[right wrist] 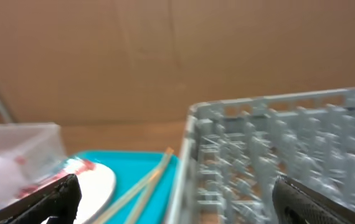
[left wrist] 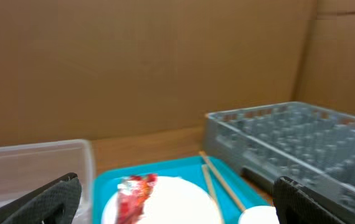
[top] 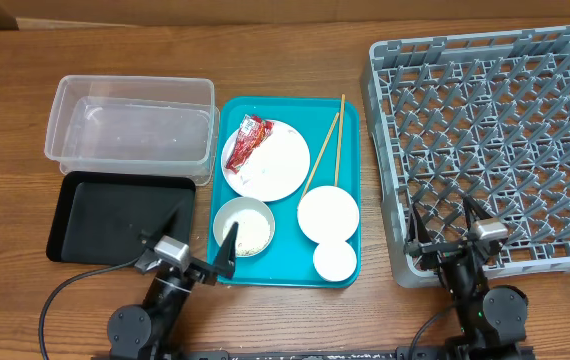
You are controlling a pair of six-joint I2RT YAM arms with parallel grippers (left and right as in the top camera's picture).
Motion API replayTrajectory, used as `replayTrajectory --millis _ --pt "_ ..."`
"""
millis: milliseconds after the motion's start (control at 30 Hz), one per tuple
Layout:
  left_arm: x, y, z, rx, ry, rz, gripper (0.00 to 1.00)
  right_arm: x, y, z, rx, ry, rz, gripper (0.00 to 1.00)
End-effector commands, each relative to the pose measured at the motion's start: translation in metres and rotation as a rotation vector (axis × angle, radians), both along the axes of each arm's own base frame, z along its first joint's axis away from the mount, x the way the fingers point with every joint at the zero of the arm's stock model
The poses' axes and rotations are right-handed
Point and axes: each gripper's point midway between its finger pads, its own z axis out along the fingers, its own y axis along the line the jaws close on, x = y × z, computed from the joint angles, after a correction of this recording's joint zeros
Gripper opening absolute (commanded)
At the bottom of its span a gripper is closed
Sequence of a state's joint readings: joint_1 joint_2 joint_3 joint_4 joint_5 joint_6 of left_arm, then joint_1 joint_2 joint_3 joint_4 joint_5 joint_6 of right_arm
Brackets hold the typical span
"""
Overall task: Sort waste into correct bins and load items into the dishwasher
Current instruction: 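Reach the left gripper to the white cup and grasp it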
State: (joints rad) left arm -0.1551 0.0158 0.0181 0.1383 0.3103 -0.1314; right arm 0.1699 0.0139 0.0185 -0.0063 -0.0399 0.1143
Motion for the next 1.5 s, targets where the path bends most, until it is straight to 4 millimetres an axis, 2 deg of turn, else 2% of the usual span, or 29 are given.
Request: replayTrajectory --millis 0,167,300,467,633,733,800,867,967,1033,1100,1167,1200,1233,1367,1467 --pt "-0.017 -0.015 0.032 -0.031 -0.023 -0.115 1.0 -0.009 0.015 0.023 0.127 -0.025 0.109 1.0" --pt "-0.024 -0.017 0.064 -0.016 0.103 -0.134 1.0 -0.026 0.017 0.077 0.126 -0.056 0.139 1.0" --pt "-0.012 -0.025 0.08 0.001 0.3 -0.169 1.0 -0.035 0.016 0.105 0.109 0.078 0.131 1.0" --pt "0.007 -0.054 0.097 -0.002 0.573 -0.339 1.0 -0.032 0.016 0.117 0.08 0.363 0.113 1.0" --pt "0.015 -0.087 0.125 -0.067 0.698 -0.597 1.0 -0.025 0.02 0.127 0.059 0.568 0.115 1.0" --pt "0.011 -0.108 0.124 -0.104 0.753 -0.779 1.0 -0.019 0.024 0.126 0.057 0.637 0.129 1.0" --pt "0.008 -0.123 0.102 -0.096 0.858 -0.818 1.0 -0.014 0.025 0.123 0.065 0.66 0.124 1.0" --pt "0.004 -0.135 0.067 -0.026 0.993 -0.761 1.0 -0.011 0.025 0.119 0.11 0.69 0.106 1.0" --pt "-0.006 -0.141 0.001 0.179 1.199 -0.534 1.0 -0.01 0.025 0.117 0.181 0.725 0.081 1.0" --pt "-0.01 -0.135 -0.032 0.286 1.297 -0.331 1.0 -0.011 0.025 0.115 0.181 0.732 0.08 1.0" --pt "-0.017 -0.137 -0.051 0.334 1.356 -0.216 1.0 -0.012 0.024 0.113 0.184 0.742 0.078 1.0" --pt "-0.023 -0.146 -0.06 0.357 1.379 -0.2 1.0 -0.013 0.024 0.111 0.197 0.755 0.072 1.0" --pt "-0.024 -0.149 -0.065 0.381 1.38 -0.2 0.95 -0.013 0.024 0.111 0.2 0.757 0.072 1.0" --pt "-0.023 -0.15 -0.071 0.408 1.378 -0.184 0.83 -0.013 0.024 0.111 0.2 0.758 0.071 1.0" --pt "-0.015 -0.158 -0.102 0.506 1.371 -0.122 0.8 -0.014 0.024 0.111 0.2 0.759 0.071 1.0" --pt "-0.011 -0.166 -0.127 0.549 1.399 -0.109 0.71 -0.014 0.024 0.111 0.2 0.76 0.071 1.0"
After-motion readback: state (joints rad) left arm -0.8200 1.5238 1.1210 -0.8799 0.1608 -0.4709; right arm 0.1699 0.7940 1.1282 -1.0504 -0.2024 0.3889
